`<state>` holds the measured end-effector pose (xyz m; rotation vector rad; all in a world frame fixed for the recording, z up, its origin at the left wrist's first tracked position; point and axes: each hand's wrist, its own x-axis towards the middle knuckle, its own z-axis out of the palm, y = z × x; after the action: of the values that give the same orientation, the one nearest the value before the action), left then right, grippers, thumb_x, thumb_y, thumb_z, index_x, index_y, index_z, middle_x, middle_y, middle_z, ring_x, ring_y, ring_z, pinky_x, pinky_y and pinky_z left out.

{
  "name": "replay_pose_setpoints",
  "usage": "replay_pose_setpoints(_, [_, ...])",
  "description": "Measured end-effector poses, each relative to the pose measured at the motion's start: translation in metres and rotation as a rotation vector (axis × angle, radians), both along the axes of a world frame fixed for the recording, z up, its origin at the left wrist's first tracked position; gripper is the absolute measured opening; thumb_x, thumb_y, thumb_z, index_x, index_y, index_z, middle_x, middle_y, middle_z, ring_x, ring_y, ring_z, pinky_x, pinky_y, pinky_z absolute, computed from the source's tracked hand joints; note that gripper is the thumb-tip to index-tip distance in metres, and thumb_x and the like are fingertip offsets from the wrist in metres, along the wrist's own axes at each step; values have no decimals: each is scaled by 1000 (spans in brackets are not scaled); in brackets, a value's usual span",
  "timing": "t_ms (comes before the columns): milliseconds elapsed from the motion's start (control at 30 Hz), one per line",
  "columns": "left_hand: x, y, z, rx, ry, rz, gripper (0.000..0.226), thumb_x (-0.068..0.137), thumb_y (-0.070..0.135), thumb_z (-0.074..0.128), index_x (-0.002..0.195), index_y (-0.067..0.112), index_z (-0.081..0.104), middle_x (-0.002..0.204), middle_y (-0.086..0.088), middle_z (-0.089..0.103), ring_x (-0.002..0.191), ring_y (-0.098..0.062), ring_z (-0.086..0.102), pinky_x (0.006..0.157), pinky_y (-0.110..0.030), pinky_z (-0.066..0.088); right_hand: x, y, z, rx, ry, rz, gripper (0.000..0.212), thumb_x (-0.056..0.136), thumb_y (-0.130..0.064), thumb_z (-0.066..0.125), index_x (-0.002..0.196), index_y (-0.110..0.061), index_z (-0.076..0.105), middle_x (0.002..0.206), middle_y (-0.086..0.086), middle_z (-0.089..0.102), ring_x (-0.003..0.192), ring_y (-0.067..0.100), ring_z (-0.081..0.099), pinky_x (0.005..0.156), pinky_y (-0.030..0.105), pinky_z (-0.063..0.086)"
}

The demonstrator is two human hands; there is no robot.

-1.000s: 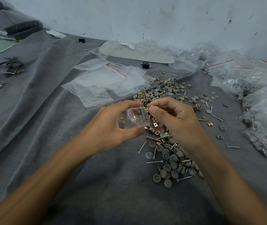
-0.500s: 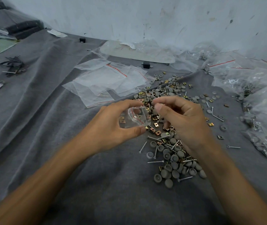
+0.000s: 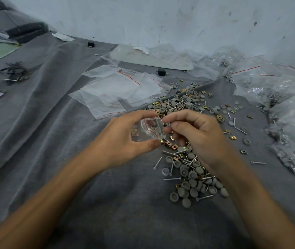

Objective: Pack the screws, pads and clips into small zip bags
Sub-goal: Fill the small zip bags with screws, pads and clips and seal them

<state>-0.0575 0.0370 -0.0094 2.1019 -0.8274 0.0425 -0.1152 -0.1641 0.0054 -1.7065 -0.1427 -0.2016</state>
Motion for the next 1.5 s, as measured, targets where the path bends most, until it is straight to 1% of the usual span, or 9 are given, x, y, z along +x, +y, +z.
replay_pose_setpoints(267, [0, 0, 1, 17, 4, 7, 65, 75, 53, 78, 134, 33, 59, 127, 22, 63, 120, 7, 55, 107, -27, 44, -1, -3, 1, 168, 62, 170, 21, 84, -12, 55, 77, -19, 73, 67, 3, 58, 63, 14, 51, 55, 26, 43])
replay_pose_setpoints(433, [-1, 0, 1, -5, 6, 26, 62, 77, 51, 82, 132, 32, 60, 124, 20, 65, 118, 5, 58, 106, -32, 46, 3, -4, -5, 23, 62, 111, 34, 92, -15, 53, 118, -32, 69, 93, 6, 76, 64, 13, 59, 52, 23, 45])
replay_pose_setpoints(533, [1, 3, 2, -21, 9, 36, 58, 77, 46, 84, 129, 37, 60, 122, 21, 66, 117, 5, 58, 105, -31, 47, 8, -8, -11, 2, 32, -34, 27, 95, -16, 56, 112, -33, 68, 91, 3, 76, 61, 10, 60, 49, 21, 46])
replay_pose_setpoints(633, [2, 4, 2, -26, 5, 44, 57, 75, 47, 83, 127, 43, 59, 118, 22, 67, 114, 7, 59, 102, -22, 46, 14, -15, -22, -288, -18, -130, 18, 96, -21, 63, 103, -35, 70, 87, -5, 71, 68, 6, 62, 59, 26, 50])
replay_pose_setpoints(767, [4, 5, 1, -48, 10, 45, 55, 76, 43, 83, 125, 44, 59, 114, 26, 67, 109, 13, 59, 94, -7, 42, 23, -14, -39, -865, -29, -30, 22, 100, -23, 61, 120, -27, 68, 112, -6, 60, 108, 12, 51, 86, 29, 39])
replay_pose_setpoints(867, [4, 6, 0, -58, 4, 41, 54, 76, 43, 84, 124, 46, 58, 115, 22, 68, 111, 10, 60, 97, -12, 44, 26, -6, -42, -1036, -22, 30, 30, 102, -22, 56, 130, -27, 65, 127, 2, 53, 119, 23, 40, 99, 35, 35])
replay_pose_setpoints(1067, [6, 7, -1, -60, -5, 41, 54, 74, 51, 80, 123, 49, 57, 116, 24, 67, 113, 8, 60, 99, -16, 46, 27, -1, -37, -1312, -135, -25, 28, 103, -31, 53, 126, -20, 63, 129, 8, 55, 115, 29, 46, 98, 41, 39])
replay_pose_setpoints(1300, [6, 7, -1, -46, -5, 45, 57, 72, 57, 76, 125, 47, 58, 118, 23, 67, 114, 8, 59, 101, -19, 45, 23, -8, -34, -1294, -11, -26, 15, 104, -36, 47, 107, -22, 51, 119, -1, 51, 112, 22, 44, 100, 37, 36])
replay_pose_setpoints(1500, [5, 8, -1, -32, 4, 41, 61, 72, 63, 73, 128, 47, 57, 119, 23, 67, 115, 6, 59, 103, -26, 47, 22, -28, -27, -1019, -52, -212, 14, 106, -31, 43, 96, -22, 47, 85, -10, 51, 82, 16, 48, 70, 36, 37])
